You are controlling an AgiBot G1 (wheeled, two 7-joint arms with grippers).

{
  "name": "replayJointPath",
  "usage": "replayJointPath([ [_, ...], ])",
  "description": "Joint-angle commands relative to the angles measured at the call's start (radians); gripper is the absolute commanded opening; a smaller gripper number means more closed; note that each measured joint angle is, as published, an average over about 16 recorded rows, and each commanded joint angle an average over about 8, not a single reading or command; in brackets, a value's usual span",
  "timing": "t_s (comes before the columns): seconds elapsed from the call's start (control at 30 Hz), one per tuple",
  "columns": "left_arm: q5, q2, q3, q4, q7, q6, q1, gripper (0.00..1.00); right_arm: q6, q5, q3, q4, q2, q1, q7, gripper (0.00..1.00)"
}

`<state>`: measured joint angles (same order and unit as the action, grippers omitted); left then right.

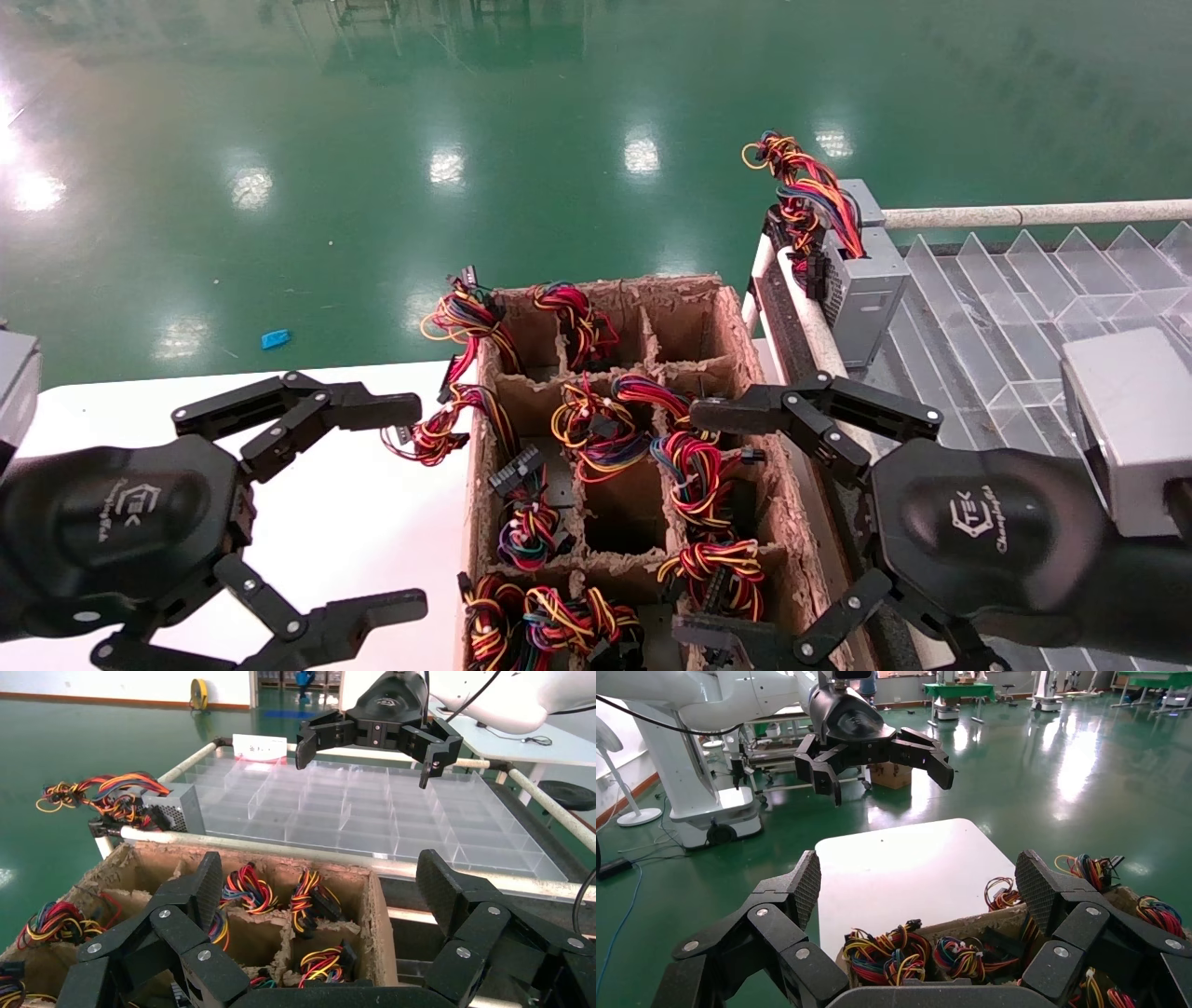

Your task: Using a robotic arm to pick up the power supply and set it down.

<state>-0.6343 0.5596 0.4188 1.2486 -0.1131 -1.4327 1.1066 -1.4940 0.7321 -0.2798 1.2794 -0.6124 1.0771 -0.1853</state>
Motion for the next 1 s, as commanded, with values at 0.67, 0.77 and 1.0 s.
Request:
replayJointPath([
  [0.67, 0.0, 0.0, 0.0, 0.0, 0.0, 0.0, 0.0, 1.0, 0.0, 0.0, 0.0, 0.0, 0.0, 0.0, 0.0, 1.0],
  [0.77, 0.0, 0.0, 0.0, 0.0, 0.0, 0.0, 0.0, 1.0, 0.0, 0.0, 0.0, 0.0, 0.0, 0.0, 0.0, 1.0],
  [1.0, 0.0, 0.0, 0.0, 0.0, 0.0, 0.0, 0.0, 1.0, 0.0, 0.0, 0.0, 0.0, 0.0, 0.0, 0.0, 1.0],
])
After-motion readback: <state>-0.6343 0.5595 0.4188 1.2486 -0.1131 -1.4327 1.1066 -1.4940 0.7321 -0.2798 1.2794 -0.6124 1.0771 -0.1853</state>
